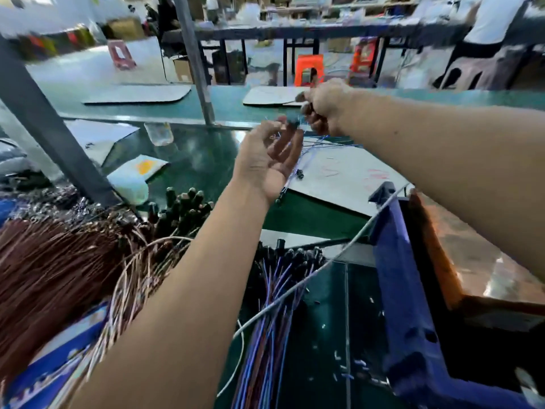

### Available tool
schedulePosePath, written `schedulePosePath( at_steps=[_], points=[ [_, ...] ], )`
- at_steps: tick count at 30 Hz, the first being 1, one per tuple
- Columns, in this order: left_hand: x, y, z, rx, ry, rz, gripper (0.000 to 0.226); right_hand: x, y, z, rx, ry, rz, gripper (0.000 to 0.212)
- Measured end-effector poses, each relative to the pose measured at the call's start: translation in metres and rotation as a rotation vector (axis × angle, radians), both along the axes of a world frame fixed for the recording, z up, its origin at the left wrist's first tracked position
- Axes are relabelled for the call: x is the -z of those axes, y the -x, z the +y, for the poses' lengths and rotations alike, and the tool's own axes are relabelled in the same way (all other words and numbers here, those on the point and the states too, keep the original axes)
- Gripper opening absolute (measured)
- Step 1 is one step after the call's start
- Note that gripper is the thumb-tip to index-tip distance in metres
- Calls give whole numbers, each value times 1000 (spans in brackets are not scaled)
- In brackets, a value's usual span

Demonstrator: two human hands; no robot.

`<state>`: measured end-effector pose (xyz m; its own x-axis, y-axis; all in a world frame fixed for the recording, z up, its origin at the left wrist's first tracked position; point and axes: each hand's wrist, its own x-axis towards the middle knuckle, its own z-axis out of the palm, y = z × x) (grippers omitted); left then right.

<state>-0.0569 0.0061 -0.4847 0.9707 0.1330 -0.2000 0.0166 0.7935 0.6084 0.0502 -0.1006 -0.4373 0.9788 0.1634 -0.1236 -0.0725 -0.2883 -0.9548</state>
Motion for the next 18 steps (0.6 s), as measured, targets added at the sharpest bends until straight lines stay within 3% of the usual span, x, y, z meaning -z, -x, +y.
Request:
schedulePosePath(
  at_steps=[3, 6, 10, 11, 12, 16, 18],
  points=[
    [13, -21, 2, 29, -42, 81, 10, 19, -12, 14, 46, 35, -85, 18],
    [21, -33, -3, -65, -276, 234, 21, 27, -23, 15, -8, 85, -91, 15],
    [52, -45, -3, -297, -1103, 347, 9, 39, -42, 14, 55, 160, 14, 9],
    [54, -45, -3, -308, -1233, 347, 9, 41, -42, 15, 46, 161, 76, 8],
    [55, -44, -4, -295, -1318, 338, 10, 44, -43, 14, 42, 190, 131, 22],
    [44, -37, -15, -239, -1434, 317, 5, 42, -30, 10, 23, 266, 195, 49],
    [38, -27, -20, -207, -1475, 322, 20, 34, -17, 5, 42, 251, 198, 51]
  ],
)
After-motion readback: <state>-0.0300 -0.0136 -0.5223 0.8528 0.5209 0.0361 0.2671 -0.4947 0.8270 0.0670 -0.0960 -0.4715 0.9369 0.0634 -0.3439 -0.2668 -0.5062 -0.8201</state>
